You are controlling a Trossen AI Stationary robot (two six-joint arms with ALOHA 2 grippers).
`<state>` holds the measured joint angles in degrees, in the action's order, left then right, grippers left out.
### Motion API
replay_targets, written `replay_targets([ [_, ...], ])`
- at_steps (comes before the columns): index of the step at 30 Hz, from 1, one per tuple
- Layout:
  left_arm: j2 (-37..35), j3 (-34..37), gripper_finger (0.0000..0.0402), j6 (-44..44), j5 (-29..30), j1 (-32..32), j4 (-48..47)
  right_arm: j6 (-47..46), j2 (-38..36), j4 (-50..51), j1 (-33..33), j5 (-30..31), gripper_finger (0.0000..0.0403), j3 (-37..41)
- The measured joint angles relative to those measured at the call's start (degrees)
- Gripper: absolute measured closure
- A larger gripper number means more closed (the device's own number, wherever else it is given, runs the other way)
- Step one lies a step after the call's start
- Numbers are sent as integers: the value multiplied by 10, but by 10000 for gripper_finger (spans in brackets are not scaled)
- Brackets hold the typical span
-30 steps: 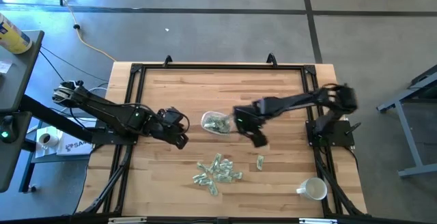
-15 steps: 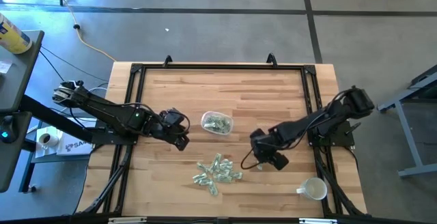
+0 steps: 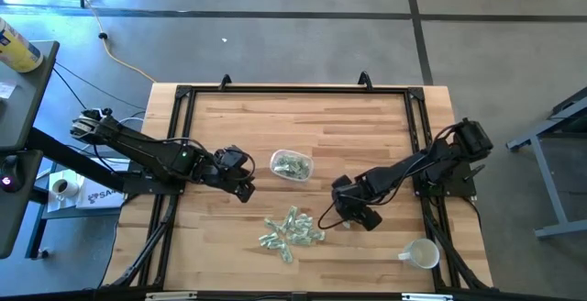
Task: Pick and place Stevia / Truvia into bins
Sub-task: Put the stevia packet into the transparent container
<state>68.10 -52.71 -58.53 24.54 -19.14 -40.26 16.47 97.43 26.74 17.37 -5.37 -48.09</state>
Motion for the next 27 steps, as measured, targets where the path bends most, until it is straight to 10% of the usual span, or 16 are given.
replay_targets([
  [12, 0, 0, 254, -3, 0, 0, -4, 3, 3, -16, -61, 1, 390, -4],
  [27, 0, 0, 254, -3, 1, 0, -24, 8, 6, 43, -163, 64, 402, -145],
])
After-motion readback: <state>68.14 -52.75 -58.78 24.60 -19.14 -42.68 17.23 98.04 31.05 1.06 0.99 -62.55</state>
